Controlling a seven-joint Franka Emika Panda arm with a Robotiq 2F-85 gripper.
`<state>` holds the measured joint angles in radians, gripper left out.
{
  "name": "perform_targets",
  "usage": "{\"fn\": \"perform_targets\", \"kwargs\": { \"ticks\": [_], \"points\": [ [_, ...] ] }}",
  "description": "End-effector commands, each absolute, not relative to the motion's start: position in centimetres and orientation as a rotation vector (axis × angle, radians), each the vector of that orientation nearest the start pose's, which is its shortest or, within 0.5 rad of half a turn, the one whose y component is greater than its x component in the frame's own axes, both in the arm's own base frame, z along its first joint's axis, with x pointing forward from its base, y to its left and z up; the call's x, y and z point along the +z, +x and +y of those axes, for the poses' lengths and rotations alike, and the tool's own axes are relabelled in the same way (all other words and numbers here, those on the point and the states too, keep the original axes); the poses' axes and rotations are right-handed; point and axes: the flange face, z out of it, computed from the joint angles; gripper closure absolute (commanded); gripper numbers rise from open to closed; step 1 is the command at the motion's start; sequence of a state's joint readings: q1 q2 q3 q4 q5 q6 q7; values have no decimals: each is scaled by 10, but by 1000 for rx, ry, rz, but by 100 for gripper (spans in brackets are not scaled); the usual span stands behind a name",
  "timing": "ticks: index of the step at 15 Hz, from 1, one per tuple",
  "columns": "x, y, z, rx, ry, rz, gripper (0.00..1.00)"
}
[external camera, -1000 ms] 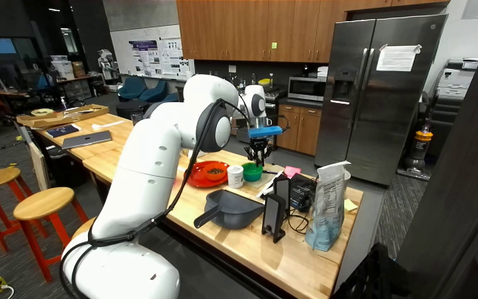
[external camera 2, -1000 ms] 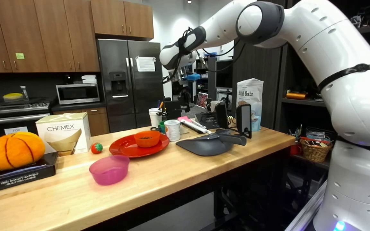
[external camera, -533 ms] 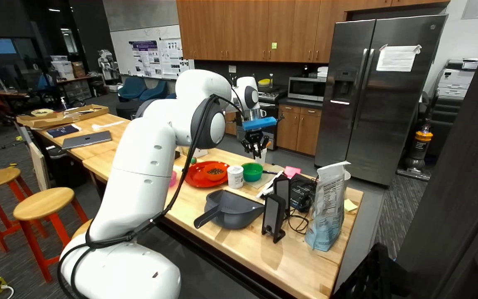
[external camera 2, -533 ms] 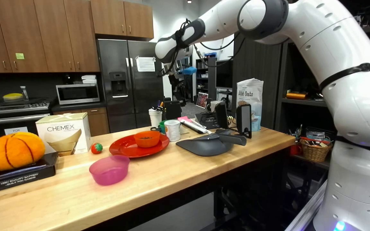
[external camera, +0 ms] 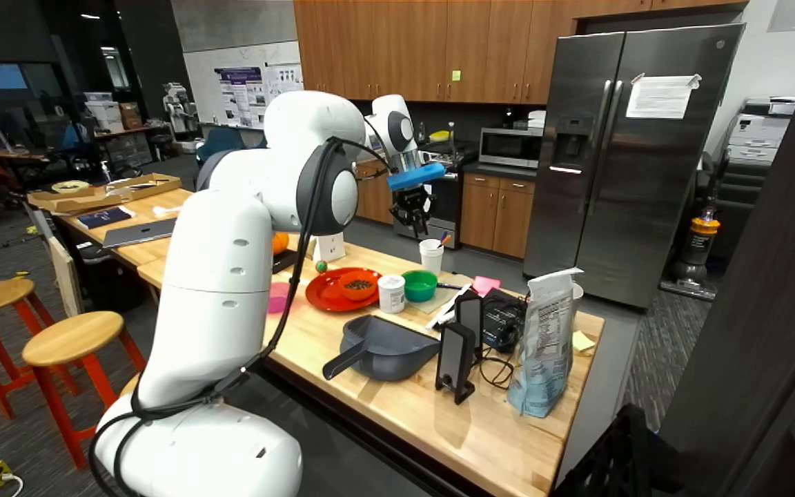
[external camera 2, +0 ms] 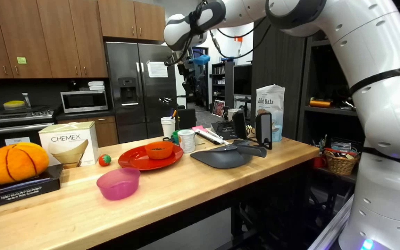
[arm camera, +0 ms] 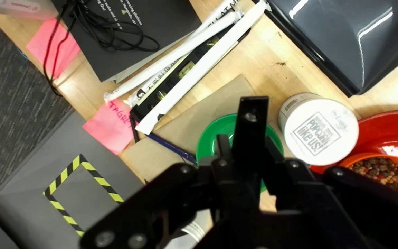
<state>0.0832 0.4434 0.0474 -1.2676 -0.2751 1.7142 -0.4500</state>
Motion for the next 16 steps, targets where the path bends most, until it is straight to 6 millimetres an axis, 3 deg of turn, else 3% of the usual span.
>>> {"fn": "perform_targets", "kwargs": {
  "ticks": [1,4,9,16],
  "points": [
    [540,666,61,-12,-3300,-956,94],
    [555,650,66,-61,-3321,-874,94],
    [558,622,75,-72,-3334,-719,94],
    [536,600,87,3,-3215,-588,94]
  ]
}}
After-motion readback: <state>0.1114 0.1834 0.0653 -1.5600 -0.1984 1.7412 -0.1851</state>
